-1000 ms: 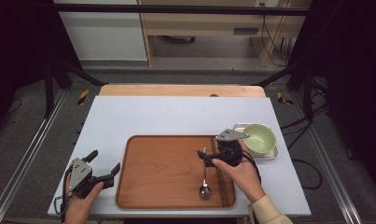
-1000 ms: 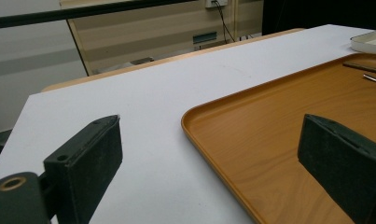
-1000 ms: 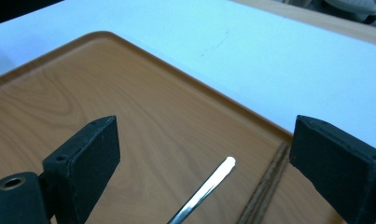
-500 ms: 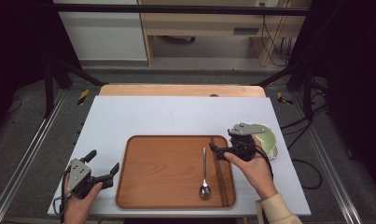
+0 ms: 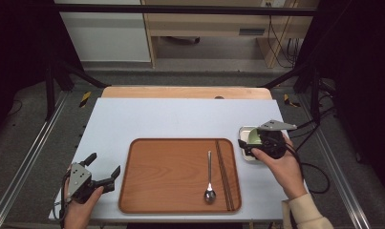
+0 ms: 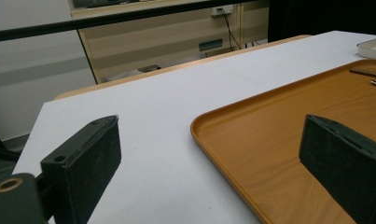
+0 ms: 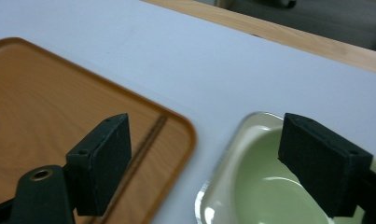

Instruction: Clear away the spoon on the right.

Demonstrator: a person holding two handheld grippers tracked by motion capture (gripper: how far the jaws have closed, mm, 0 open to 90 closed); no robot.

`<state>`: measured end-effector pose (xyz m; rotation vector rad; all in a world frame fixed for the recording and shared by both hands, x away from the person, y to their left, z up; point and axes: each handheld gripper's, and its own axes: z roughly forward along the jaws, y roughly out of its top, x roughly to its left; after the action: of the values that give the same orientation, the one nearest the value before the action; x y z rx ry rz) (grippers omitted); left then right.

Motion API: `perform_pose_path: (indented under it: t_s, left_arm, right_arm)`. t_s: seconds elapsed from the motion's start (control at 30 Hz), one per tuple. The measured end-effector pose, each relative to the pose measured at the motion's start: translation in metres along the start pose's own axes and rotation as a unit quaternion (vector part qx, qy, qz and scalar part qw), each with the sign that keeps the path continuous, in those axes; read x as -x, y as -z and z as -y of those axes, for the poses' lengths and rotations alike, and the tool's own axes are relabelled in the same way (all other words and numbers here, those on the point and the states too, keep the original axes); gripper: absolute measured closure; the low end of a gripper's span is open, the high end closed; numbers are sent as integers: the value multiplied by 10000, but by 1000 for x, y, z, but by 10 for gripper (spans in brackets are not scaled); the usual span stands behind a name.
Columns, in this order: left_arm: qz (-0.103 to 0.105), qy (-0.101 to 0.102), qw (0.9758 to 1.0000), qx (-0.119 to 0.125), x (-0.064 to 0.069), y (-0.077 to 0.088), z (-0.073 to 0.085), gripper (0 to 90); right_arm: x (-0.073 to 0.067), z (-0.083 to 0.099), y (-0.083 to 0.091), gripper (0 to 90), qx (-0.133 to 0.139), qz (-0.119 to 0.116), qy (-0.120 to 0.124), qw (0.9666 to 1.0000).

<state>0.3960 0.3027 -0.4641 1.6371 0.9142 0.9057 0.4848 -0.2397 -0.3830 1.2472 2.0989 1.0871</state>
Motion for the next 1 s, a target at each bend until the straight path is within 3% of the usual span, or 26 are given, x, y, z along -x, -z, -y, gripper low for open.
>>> perform_pose_path:
  t_s: [0.2,0.47,0.63,0.83,1.0]
  left_arm:
    - [-37,48,10000,22,-3,2,1,41]
    - [-11,32,10000,45,-2,2,0,18]
    - [-7,11,10000,55,-2,2,0,14]
    - [-14,16,10000,59,-3,2,0,17]
    - [-7,6,10000,66,-2,2,0,19]
  right_arm:
    - [31,-1,12,227,-191,284,-131,9993]
    - [56,-3,13,262,-396,488,-260,9977]
    - [70,-1,8,333,-482,604,-343,9964]
    - [85,9,0,399,-698,751,-531,9933]
    - [96,20,-6,440,-839,716,-922,9896]
